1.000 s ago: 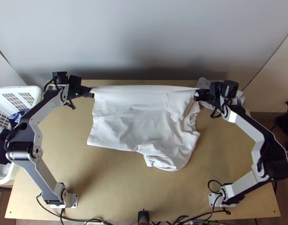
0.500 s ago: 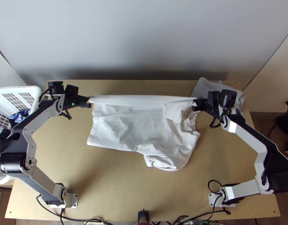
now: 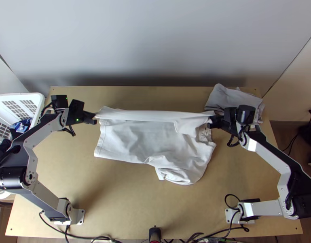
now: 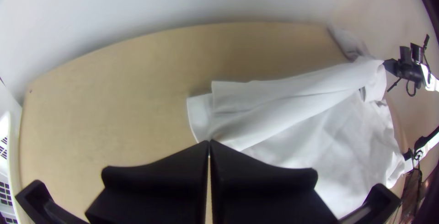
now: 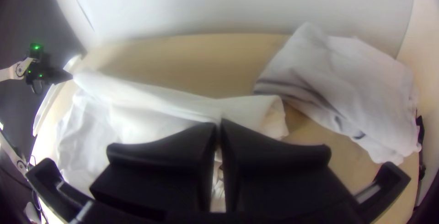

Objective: Fold the t-shirt

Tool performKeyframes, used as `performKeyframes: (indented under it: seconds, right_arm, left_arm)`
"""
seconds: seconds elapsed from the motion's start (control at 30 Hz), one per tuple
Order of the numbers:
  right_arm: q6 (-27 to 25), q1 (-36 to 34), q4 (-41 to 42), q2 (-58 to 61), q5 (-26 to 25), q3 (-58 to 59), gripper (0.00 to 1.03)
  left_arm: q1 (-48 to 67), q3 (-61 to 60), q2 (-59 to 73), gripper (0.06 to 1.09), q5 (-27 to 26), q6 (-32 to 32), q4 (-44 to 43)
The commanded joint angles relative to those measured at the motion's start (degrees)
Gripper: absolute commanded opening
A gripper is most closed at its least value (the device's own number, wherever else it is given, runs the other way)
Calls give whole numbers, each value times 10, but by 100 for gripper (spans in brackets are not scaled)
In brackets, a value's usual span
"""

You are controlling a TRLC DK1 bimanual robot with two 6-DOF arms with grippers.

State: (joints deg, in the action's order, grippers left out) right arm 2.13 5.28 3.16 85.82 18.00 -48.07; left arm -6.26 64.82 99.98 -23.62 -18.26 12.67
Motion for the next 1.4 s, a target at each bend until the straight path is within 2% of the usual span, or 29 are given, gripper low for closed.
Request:
performKeyframes:
  seconds: [0.0,0.5,0.83,0.87,0.9,0.93,0.97,1.0,1.07,1.37]
  right_arm:
    - [5,8,-5,3,-1,24,3]
    - [13,11,-45,45,-2,24,3]
    - [23,22,-110,39,-2,37,3]
    - [23,23,-111,39,-2,39,8]
    - [23,24,-114,39,-2,39,28]
    - [23,26,-119,40,-2,38,53]
    - [23,27,-121,41,-2,37,76]
    - [22,28,-128,44,-2,34,94]
    - [22,30,-139,46,-2,33,98]
    - [23,26,-231,-32,-2,43,98]
  left_arm:
    - [10,-9,27,9,-9,-11,27]
    - [23,34,85,9,-7,-32,95]
    - [30,38,80,9,-7,-42,121]
    - [33,38,81,9,-7,-43,123]
    - [35,38,81,10,-6,-47,126]
    - [38,38,82,17,-5,-49,126]
    - [40,38,81,32,-4,-49,126]
    - [41,38,80,53,-4,-52,126]
    - [44,38,79,106,-4,-67,128]
    - [38,44,36,104,0,-114,199]
